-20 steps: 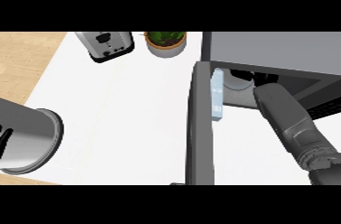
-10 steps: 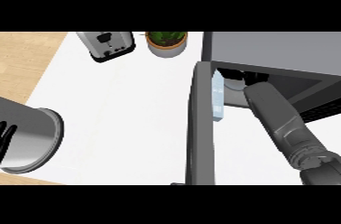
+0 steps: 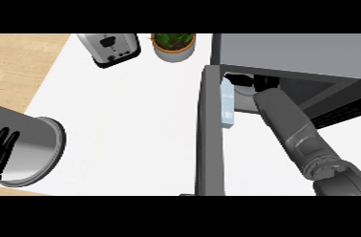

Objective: Pick up the milk, place it into the microwave and close the microwave

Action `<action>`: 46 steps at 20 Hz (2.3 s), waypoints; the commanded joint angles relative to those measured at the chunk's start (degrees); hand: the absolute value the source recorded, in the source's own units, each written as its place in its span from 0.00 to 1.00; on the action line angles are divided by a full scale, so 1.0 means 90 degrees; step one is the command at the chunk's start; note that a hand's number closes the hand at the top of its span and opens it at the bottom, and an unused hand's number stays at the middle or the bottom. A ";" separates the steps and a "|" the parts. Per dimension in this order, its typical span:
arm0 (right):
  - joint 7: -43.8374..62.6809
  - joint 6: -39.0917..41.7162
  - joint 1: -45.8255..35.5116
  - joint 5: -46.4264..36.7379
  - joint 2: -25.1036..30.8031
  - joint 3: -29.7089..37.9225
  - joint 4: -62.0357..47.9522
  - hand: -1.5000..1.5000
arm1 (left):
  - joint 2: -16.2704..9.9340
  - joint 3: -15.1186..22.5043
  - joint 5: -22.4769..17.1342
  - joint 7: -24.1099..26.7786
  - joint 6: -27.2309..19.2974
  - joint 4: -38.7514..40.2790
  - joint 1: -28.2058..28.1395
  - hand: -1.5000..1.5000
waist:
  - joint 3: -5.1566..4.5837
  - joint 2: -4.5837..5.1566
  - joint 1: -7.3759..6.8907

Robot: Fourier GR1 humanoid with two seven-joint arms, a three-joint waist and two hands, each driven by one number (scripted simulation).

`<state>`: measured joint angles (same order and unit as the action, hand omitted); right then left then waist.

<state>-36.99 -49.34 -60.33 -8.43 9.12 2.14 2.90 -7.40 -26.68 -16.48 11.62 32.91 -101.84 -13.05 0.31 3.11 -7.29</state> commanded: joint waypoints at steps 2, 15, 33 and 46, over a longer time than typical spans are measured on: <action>-0.0169 0.0194 0.0131 -0.0013 0.0073 0.0007 0.0027 0.00 | 0.0019 -0.0013 0.0020 0.0047 0.0035 -0.0058 -0.0106 0.00 | -0.0004 -0.0031 0.0038; -0.0886 0.1174 0.0581 0.0429 -0.0160 0.0485 0.0492 0.00 | 0.0352 0.0094 0.0148 -0.0124 -0.0234 -0.0474 -0.0331 0.00 | -0.0007 -0.0179 0.0377; -0.2053 0.3978 0.2268 0.1026 -0.0871 0.0722 0.1376 0.00 | 0.0429 0.0609 -0.0177 -0.0119 0.0884 -0.0753 -0.1123 0.00 | -0.0035 -0.0382 0.0867; -0.1986 0.4473 0.4719 0.1387 -0.1012 -0.0446 0.3957 0.00 | 0.0818 0.2181 0.1179 -0.0125 0.0933 -0.1168 -0.1062 0.00 | -0.0045 -0.0408 0.0954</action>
<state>-55.25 -8.74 -24.67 4.20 0.16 0.89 30.46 -0.58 -11.46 -9.75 10.76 41.40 -111.88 -23.03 -0.06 -0.59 1.14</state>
